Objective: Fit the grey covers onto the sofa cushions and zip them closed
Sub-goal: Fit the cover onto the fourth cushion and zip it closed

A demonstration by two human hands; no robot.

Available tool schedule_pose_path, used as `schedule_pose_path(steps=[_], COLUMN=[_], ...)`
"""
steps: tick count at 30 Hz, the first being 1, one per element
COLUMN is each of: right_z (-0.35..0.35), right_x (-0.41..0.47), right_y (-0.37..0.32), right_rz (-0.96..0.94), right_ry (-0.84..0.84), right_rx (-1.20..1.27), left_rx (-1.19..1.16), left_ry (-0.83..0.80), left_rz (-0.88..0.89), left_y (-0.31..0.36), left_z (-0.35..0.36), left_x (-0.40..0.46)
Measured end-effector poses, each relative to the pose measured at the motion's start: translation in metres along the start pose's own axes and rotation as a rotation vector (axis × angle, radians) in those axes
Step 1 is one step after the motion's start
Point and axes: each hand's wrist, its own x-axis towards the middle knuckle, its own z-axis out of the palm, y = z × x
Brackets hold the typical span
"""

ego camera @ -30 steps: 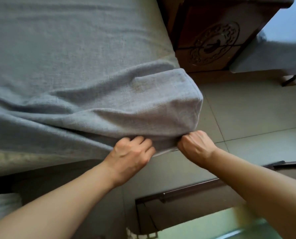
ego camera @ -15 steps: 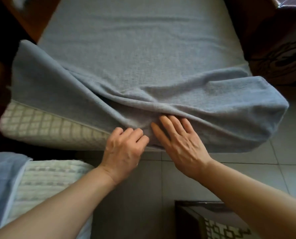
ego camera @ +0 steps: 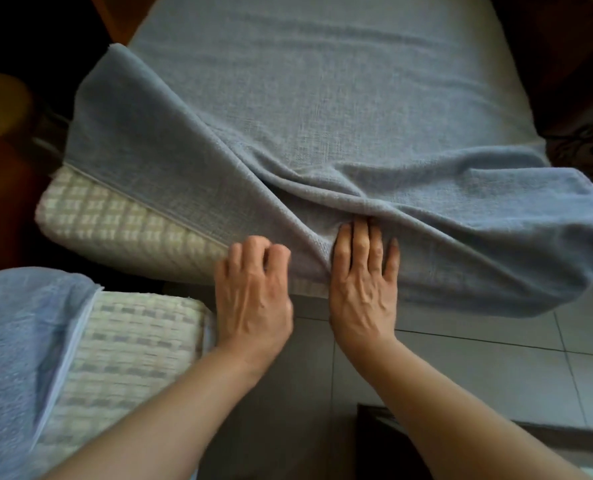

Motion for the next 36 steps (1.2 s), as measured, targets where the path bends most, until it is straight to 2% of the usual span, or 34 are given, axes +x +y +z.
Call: schedule_pose_path(steps=[3, 4, 5, 6, 8, 9, 11, 13, 15, 22, 25, 31, 36], right_z=[0.009, 0.011, 0.012, 0.013, 0.016, 0.018, 0.022, 0.026, 0.030, 0.036, 0.030, -0.016, -0.084], right_x=[0.001, 0.001, 0.002, 0.001, -0.002, -0.004, -0.009, -0.009, -0.009, -0.010, -0.008, 0.017, 0.066], right_y=[0.012, 0.016, 0.017, 0.018, 0.017, 0.017, 0.017, 0.016, 0.015, 0.010, 0.008, 0.011, 0.019], right_rz=[-0.076, -0.109, -0.128, -0.139, -0.159, -0.172, -0.196, -0.203, -0.194, -0.141, -0.124, -0.116, -0.163], right_ry=[0.078, 0.088, 0.094, 0.102, 0.122, 0.137, 0.190, 0.232, 0.253, 0.298, 0.291, 0.247, 0.256], right_rx=[-0.010, -0.012, -0.012, -0.011, -0.005, -0.003, -0.002, -0.008, -0.003, 0.025, 0.052, 0.070, 0.075], left_rx=[-0.030, -0.049, -0.088, -0.183, -0.583, -0.853, -1.319, -1.628, -1.774, -2.066, -2.055, -1.896, -1.854], left_ry=[-0.144, -0.228, -0.323, -0.432, -0.541, -0.522, -0.457, -0.403, -0.309, -0.061, 0.027, -0.013, -0.063], left_rz=[0.093, 0.044, -0.084, -0.304, -0.825, -1.025, -1.264, -1.411, -1.490, -1.588, -1.629, -1.740, -1.764], left_y=[0.012, 0.012, 0.011, 0.009, 0.003, 0.000, -0.002, -0.003, -0.003, 0.003, 0.006, 0.018, 0.028], left_z=[0.015, 0.020, 0.026, 0.035, 0.054, 0.064, 0.078, 0.091, 0.101, 0.117, 0.105, 0.058, -0.007], left_x=[-0.025, -0.030, -0.031, -0.030, -0.026, -0.022, -0.016, -0.011, -0.009, 0.011, 0.016, 0.035, 0.070])
